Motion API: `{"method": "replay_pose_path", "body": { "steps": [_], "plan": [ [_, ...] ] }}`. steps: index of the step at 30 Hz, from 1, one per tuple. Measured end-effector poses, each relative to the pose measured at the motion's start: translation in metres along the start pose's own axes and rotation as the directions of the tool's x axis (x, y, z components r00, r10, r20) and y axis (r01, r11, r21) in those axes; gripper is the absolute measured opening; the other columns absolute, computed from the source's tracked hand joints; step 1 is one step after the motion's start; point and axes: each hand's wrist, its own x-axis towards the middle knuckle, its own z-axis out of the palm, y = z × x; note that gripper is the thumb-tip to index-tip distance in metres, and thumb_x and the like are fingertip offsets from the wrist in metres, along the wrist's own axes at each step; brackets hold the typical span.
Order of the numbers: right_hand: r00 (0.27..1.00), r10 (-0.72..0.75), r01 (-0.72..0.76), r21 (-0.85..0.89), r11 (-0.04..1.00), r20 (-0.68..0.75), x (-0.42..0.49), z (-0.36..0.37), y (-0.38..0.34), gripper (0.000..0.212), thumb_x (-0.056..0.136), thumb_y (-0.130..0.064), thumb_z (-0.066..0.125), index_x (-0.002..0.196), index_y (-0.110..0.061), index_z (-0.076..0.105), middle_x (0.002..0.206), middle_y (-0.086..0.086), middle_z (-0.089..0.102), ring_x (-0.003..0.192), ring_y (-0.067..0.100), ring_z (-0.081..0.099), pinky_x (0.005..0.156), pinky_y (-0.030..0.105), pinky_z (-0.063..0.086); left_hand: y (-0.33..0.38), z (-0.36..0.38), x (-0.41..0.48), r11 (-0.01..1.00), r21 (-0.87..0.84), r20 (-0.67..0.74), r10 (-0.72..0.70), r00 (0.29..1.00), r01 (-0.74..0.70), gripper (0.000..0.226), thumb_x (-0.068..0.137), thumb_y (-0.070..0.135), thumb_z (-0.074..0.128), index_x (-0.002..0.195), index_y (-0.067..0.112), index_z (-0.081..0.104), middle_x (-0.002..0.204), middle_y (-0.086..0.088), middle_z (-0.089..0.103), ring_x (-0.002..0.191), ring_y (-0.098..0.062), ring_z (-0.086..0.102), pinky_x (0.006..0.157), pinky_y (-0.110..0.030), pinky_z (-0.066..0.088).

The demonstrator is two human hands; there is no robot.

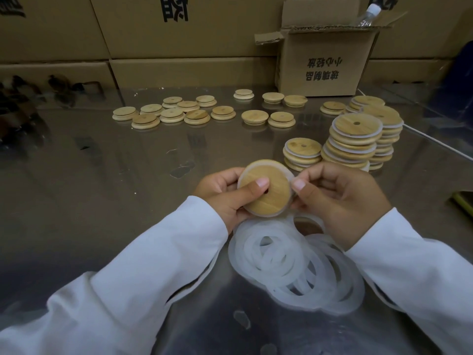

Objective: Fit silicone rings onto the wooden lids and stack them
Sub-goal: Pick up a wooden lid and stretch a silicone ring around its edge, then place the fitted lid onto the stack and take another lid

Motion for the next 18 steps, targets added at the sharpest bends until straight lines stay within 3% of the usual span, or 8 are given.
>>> {"method": "replay_pose_path", "body": {
  "steps": [3,6,12,18],
  "plan": [
    [1.0,0.017,-0.018,-0.077,0.997,-0.013,0.0,0.0,0.0017,0.019,0.083,-0.009,0.059,0.067,-0.019,0.06,0.068,0.005,0.067,0.069,0.022,0.065,0.074,0.047,0.055,0.0004,-0.0021,0.0008,0.997,0.05,0.006,0.064,0.998,-0.065,0.023,0.056,0.014,0.066,0.077,0.006,0.063,0.07,-0.007,0.07,0.065,-0.018,0.068,0.064,-0.029,0.058],
    [0.999,-0.014,0.005,-0.171,0.985,-0.051,0.0005,0.0003,0.002,0.018,0.083,-0.014,0.058,0.068,-0.023,0.057,0.068,0.002,0.064,0.073,0.026,0.063,0.077,0.048,0.053,0.0,-0.0019,0.0015,0.984,0.117,0.0,0.138,0.99,-0.137,0.023,0.052,0.019,0.068,0.072,0.01,0.061,0.069,-0.003,0.069,0.066,-0.016,0.066,0.066,-0.03,0.057],
    [0.996,-0.004,-0.014,-0.189,0.982,-0.094,-0.0011,0.0011,0.0005,0.018,0.084,-0.012,0.058,0.069,-0.021,0.054,0.05,-0.003,0.058,0.046,0.008,0.057,0.062,0.035,0.053,-0.001,-0.0009,0.0011,0.976,0.129,0.0,0.177,0.984,-0.176,0.026,0.05,0.023,0.07,0.071,0.012,0.061,0.068,-0.002,0.069,0.066,-0.016,0.065,0.067,-0.03,0.056],
    [0.998,0.041,-0.049,-0.143,0.988,-0.056,-0.001,0.0002,0.0004,0.016,0.084,-0.008,0.059,0.071,-0.016,0.056,0.047,-0.001,0.057,0.042,0.008,0.057,0.055,0.035,0.054,-0.0017,-0.0002,0.001,0.991,0.083,-0.004,0.108,0.994,-0.107,0.023,0.054,0.018,0.068,0.073,0.008,0.06,0.068,-0.005,0.069,0.064,-0.017,0.067,0.066,-0.031,0.058]
  ]
}}
